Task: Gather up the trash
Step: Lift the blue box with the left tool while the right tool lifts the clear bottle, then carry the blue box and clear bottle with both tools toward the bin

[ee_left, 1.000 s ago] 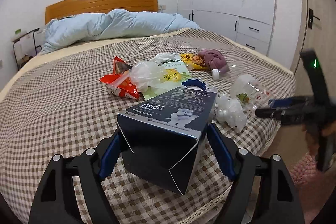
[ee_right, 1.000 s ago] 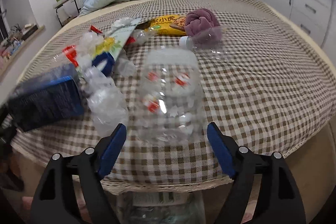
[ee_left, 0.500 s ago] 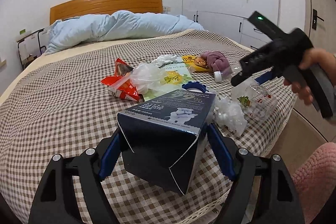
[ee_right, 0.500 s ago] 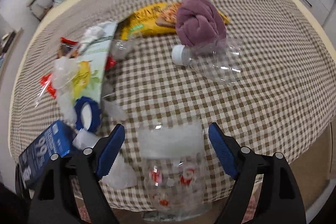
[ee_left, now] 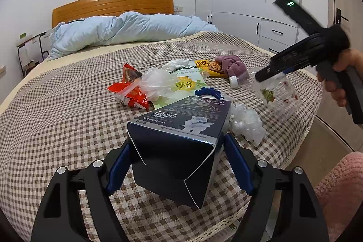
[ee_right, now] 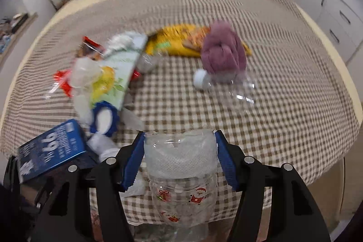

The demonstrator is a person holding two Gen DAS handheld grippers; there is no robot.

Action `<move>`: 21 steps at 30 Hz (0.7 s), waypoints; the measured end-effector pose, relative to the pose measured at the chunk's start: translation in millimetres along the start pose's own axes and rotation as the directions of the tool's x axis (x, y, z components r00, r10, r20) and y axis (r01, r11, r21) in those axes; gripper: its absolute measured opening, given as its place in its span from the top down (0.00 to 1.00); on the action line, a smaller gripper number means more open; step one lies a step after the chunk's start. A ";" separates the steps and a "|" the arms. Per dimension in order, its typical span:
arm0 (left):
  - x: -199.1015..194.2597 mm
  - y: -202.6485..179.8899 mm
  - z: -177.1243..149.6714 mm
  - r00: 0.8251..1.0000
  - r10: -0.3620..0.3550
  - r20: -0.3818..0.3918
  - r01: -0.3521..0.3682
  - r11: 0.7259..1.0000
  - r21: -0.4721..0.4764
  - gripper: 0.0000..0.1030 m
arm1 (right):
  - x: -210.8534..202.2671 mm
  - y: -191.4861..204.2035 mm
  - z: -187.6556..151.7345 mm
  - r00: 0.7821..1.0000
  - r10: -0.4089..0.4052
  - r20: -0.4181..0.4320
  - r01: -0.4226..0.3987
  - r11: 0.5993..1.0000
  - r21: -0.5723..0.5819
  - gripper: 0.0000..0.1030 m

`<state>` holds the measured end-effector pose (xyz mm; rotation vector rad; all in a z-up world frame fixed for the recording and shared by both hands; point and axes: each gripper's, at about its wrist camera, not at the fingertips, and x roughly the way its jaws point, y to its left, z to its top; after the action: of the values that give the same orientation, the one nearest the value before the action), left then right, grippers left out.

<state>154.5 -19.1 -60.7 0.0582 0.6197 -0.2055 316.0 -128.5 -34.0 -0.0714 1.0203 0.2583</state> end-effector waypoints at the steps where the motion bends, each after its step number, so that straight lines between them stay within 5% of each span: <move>1: -0.4 -0.1 0.1 1.000 -0.002 0.002 0.002 1.000 0.000 0.28 | -7.9 0.7 -5.9 0.999 0.010 0.034 -0.009 1.000 -0.013 0.42; 13: -45.7 -27.9 5.0 0.990 -0.003 0.140 -0.006 0.998 0.063 0.34 | -62.6 -9.6 -78.5 0.950 0.146 0.275 -0.143 0.989 -0.029 0.44; 21: -74.7 -46.9 -1.6 0.979 -0.052 0.199 0.039 0.997 0.067 0.35 | -79.4 -16.9 -127.7 0.920 0.214 0.329 -0.214 0.976 -0.037 0.44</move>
<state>84.5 -51.8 -18.1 0.0830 0.4135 -0.2716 174.4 -182.0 -34.5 0.0828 0.6909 0.4544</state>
